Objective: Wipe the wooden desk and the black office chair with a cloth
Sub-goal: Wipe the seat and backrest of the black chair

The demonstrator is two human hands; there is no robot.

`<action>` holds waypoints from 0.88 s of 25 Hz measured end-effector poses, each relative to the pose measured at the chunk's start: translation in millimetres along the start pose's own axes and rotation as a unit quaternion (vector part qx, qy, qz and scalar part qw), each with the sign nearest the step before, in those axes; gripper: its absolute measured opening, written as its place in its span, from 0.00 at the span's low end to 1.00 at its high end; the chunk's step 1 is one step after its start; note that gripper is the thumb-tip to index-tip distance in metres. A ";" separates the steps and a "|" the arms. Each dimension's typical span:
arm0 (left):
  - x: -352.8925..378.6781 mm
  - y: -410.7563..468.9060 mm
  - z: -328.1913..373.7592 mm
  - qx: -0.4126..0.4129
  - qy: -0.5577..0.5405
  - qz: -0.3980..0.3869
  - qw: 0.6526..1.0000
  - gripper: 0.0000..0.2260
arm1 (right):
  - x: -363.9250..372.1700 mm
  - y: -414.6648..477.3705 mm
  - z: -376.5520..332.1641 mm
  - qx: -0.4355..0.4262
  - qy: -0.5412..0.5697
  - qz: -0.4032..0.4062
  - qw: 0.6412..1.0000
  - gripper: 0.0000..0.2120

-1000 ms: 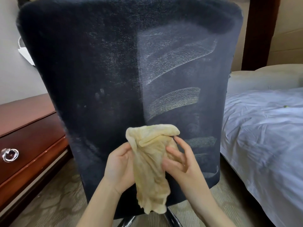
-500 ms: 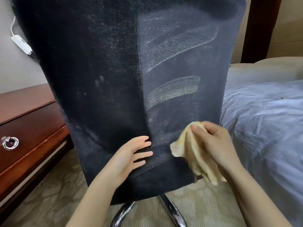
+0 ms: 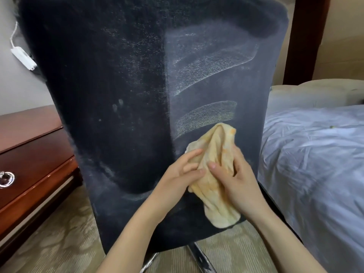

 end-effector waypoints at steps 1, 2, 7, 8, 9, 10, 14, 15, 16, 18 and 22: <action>-8.6 0.8 5.4 0.015 0.031 0.028 0.999 0.17 | -6.4 7.5 -4.3 -0.020 -0.041 0.048 0.998 0.26; -18.7 1.3 12.6 0.038 0.067 0.068 0.995 0.15 | -12.3 18.8 -12.7 -0.050 -0.091 0.089 0.991 0.28; -59.5 -3.4 47.4 0.152 0.252 0.222 0.929 0.15 | -37.7 101.5 -71.6 -0.152 -0.302 0.290 0.895 0.34; -63.8 -3.6 53.1 0.171 0.286 0.234 0.913 0.17 | -40.0 116.5 -86.3 -0.163 -0.306 0.325 0.880 0.34; -67.8 -3.3 58.6 0.194 0.318 0.244 0.895 0.19 | -38.8 130.0 -100.6 -0.178 -0.302 0.348 0.870 0.33; -70.9 -2.8 64.1 0.217 0.349 0.255 0.875 0.20 | -34.8 142.6 -113.4 -0.192 -0.302 0.361 0.861 0.32; -78.5 5.2 79.7 0.248 0.479 0.294 0.789 0.27 | 2.4 170.4 -135.3 -0.238 -0.368 0.358 0.825 0.22; -80.2 8.6 81.1 0.241 0.501 0.299 0.776 0.30 | 14.0 168.1 -132.1 -0.263 -0.376 0.346 0.818 0.20; -82.0 11.9 81.0 0.230 0.518 0.302 0.767 0.34 | 25.6 162.6 -125.1 -0.301 -0.382 0.328 0.810 0.18; -85.1 16.9 76.7 0.211 0.541 0.304 0.755 0.40 | 46.4 146.3 -101.6 -0.388 -0.400 0.269 0.785 0.14; -90.9 21.7 67.5 0.210 0.545 0.301 0.754 0.48 | 65.2 116.1 -48.8 -0.501 -0.447 0.159 0.724 0.11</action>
Point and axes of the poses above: each hand's wrist, its own y-axis towards the middle knuckle, its own x-axis out of the palm, z = x × y, the point moved 7 cm from there along y, towards the middle knuckle, and after that the axes turned 2 degrees about y, right-handed, at the moved point
